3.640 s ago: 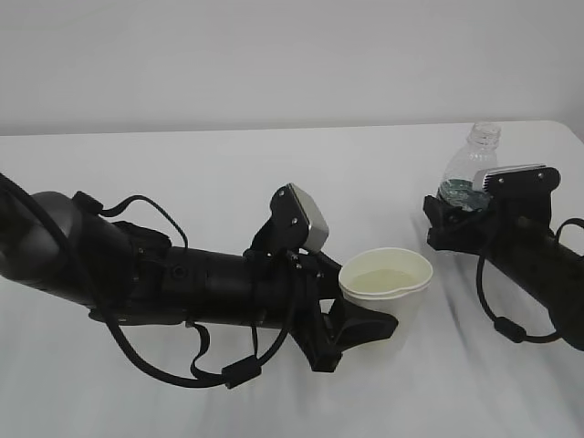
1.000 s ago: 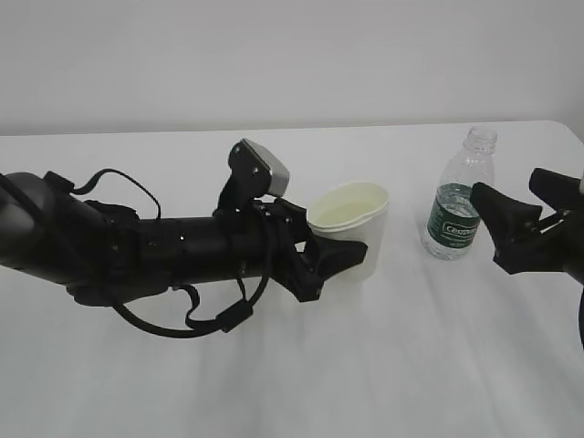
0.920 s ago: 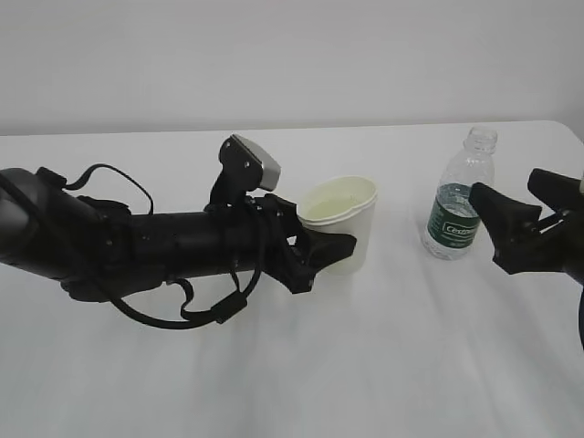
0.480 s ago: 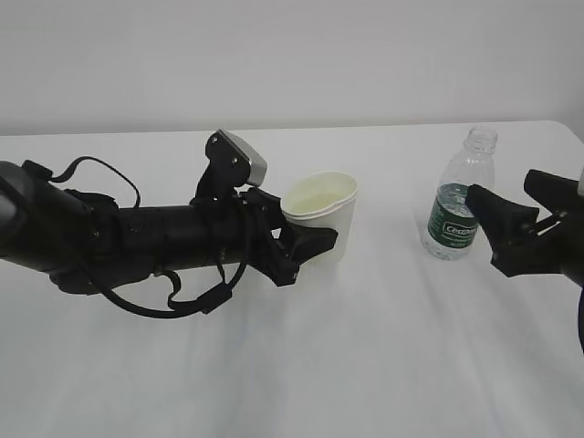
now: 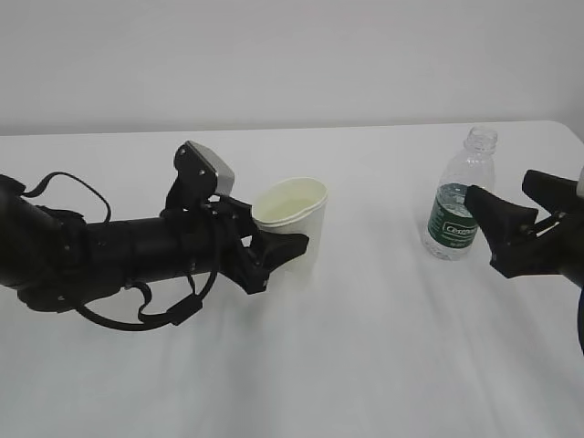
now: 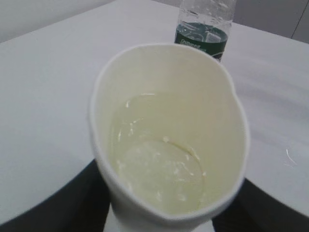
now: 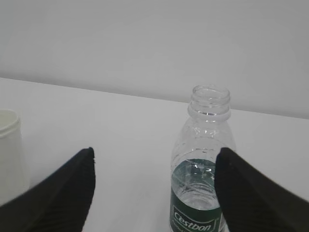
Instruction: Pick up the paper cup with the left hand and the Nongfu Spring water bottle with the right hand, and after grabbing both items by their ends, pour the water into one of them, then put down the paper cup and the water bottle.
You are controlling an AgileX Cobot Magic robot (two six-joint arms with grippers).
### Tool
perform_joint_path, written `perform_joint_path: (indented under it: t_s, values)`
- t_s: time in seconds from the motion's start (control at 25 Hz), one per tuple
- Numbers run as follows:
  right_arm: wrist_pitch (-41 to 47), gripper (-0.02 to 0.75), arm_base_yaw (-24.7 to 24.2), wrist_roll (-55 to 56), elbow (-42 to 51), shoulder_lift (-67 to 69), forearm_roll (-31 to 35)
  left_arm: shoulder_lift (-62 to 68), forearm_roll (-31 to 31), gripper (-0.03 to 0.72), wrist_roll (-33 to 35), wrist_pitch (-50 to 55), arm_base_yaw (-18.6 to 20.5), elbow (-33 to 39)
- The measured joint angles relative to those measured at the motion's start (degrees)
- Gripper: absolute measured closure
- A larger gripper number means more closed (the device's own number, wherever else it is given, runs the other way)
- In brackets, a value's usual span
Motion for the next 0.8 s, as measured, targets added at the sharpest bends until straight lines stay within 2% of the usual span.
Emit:
perform_joint_path:
  t_s: [0.4,0.8]
  values:
    - [0.0,0.152,0.0,0.1,0.0,0.0,-0.1,-0.1,-6.8,0.263,6.5,-11.4,5.1,8.8]
    - [0.0,0.152,0.0,0.1,0.0,0.0,-0.5,-0.3,-21.2,0.263,10.9,-13.0,8.4,17.8]
